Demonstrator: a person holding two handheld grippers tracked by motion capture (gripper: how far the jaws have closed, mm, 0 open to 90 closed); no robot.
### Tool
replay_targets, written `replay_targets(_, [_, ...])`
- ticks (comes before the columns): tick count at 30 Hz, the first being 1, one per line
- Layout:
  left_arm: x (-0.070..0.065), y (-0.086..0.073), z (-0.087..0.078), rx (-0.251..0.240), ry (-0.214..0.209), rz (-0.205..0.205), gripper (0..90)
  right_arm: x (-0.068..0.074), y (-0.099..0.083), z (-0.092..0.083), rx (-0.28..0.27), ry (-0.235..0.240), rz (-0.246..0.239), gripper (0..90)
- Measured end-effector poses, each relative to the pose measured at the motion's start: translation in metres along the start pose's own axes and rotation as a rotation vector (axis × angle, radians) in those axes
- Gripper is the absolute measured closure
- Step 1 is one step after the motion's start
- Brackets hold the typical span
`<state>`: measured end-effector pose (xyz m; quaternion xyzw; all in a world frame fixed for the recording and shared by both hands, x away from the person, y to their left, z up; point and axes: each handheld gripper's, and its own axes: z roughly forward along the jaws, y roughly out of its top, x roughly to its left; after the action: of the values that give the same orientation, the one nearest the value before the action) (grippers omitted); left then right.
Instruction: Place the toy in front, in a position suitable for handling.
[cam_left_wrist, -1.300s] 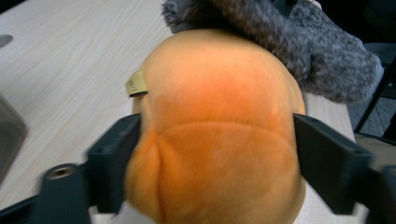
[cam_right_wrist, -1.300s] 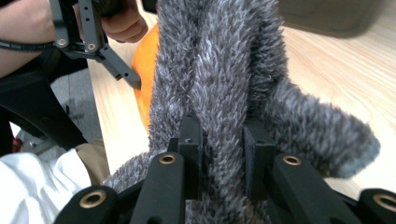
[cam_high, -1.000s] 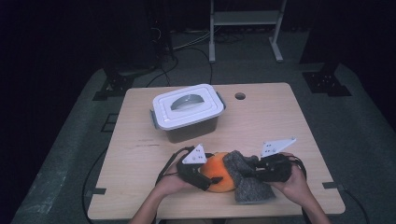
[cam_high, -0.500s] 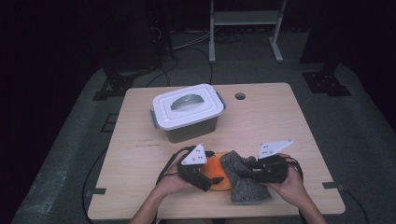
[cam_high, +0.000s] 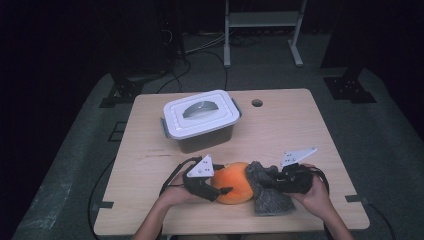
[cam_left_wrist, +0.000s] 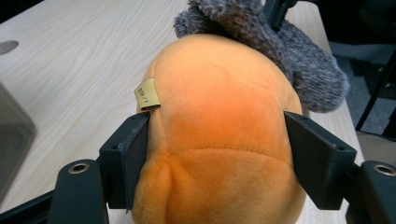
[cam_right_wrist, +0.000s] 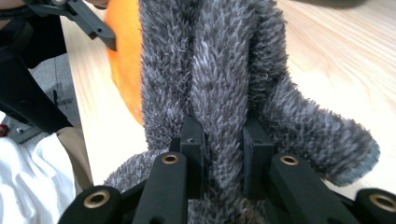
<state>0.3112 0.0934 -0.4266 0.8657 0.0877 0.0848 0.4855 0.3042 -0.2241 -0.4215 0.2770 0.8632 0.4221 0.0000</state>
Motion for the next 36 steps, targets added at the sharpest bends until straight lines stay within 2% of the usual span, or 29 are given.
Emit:
replay_targets(2, [0.001,-0.001,-0.001,0.001,-0.006,0.001,26.6,-0.001,0.001,-0.003,-0.017,0.01,0.009,74.4])
replay_targets(5, [-0.001,-0.002,-0.002,-0.003,-0.016,0.02,26.2,0.006,0.008,-0.007,-0.072,0.036,-0.001,74.5])
replay_targets(7, [0.0,-0.002,-0.002,-0.002,-0.017,0.021,25.8,0.008,0.011,-0.005,-0.08,0.041,-0.005,74.3])
replay_targets(9, [0.001,-0.003,-0.003,-0.003,-0.018,0.017,25.3,0.006,0.01,-0.001,-0.068,0.046,-0.003,74.1])
replay_targets(12, [0.001,-0.005,-0.003,-0.012,-0.015,0.014,24.2,-0.001,0.004,0.003,-0.035,0.088,0.026,72.8])
replay_targets(13, [0.001,-0.005,-0.003,-0.015,-0.013,0.01,24.1,-0.006,0.0,0.004,-0.013,0.093,0.036,72.7])
replay_targets(16, [0.001,-0.004,-0.003,-0.014,-0.011,0.007,23.7,-0.015,-0.008,0.003,0.002,0.094,0.078,73.7])
replay_targets(17, [0.001,-0.004,-0.003,-0.012,-0.011,0.01,23.7,-0.016,-0.009,0.0,-0.01,0.09,0.083,74.0])
replay_targets(19, [0.0,-0.003,-0.003,-0.01,-0.011,0.021,23.7,-0.013,-0.003,-0.009,-0.072,0.095,0.08,74.1])
replay_targets(21, [-0.004,-0.001,-0.001,-0.005,-0.015,0.043,23.3,-0.007,0.005,-0.015,-0.117,0.108,0.059,74.1])
replay_targets(23, [-0.008,0.002,0.0,0.007,-0.018,0.085,22.8,-0.002,0.01,-0.015,-0.13,0.113,0.041,74.1])
replay_targets(25, [-0.012,0.003,0.0,0.014,-0.023,0.126,22.8,-0.001,0.008,-0.009,-0.098,0.106,0.034,74.0])
replay_targets(26, [-0.013,0.003,0.0,0.016,-0.026,0.129,22.9,-0.002,0.006,-0.005,-0.076,0.104,0.038,73.8])
replay_targets(28, [-0.013,0.002,0.001,0.015,-0.029,0.129,23.0,-0.006,0.001,-0.001,-0.065,0.13,0.06,73.8])
replay_targets(33, [-0.01,0.0,0.0,0.005,-0.027,0.106,22.9,-0.013,-0.009,-0.001,-0.006,0.098,0.08,73.8])
replay_targets(36, [-0.009,0.001,0.0,0.008,-0.026,0.103,22.2,-0.011,-0.004,-0.008,-0.044,0.093,0.072,73.9])
